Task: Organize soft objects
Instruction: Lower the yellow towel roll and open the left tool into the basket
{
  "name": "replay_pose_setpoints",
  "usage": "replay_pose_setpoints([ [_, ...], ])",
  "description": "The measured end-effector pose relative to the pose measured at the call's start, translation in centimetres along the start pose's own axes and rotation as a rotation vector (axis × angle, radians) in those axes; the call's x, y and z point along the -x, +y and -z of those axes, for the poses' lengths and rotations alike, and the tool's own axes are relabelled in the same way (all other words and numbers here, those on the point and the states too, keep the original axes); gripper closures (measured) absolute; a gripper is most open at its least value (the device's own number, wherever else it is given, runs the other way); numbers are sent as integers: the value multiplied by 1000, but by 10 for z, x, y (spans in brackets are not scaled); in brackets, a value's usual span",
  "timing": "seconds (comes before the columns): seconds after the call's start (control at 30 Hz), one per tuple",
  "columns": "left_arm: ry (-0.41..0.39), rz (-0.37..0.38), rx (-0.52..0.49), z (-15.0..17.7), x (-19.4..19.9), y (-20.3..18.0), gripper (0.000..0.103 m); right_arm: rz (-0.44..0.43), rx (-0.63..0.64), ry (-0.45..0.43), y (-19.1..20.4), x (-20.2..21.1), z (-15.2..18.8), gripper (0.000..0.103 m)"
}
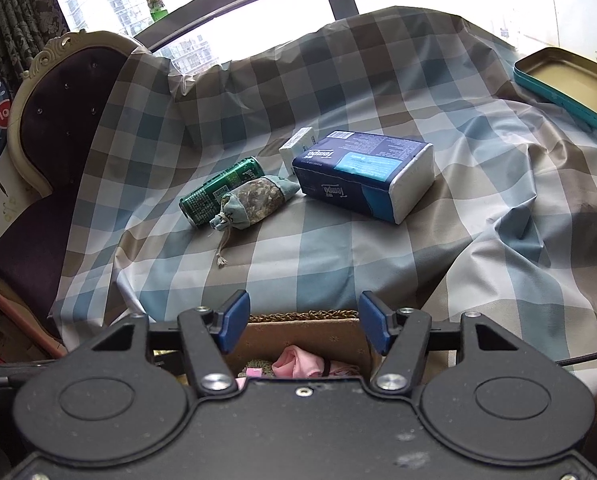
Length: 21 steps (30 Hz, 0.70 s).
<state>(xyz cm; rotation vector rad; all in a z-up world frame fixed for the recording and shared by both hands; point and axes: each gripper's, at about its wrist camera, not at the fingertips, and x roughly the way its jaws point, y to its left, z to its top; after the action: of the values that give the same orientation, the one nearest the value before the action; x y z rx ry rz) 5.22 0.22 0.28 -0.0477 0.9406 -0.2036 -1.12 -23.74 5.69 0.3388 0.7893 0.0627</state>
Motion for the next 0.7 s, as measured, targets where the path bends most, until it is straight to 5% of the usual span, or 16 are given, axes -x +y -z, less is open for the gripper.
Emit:
replay_pose_setpoints([
  [0.7, 2, 44, -122, 17, 12, -33, 38, 67, -73, 5, -23, 7, 11, 40],
])
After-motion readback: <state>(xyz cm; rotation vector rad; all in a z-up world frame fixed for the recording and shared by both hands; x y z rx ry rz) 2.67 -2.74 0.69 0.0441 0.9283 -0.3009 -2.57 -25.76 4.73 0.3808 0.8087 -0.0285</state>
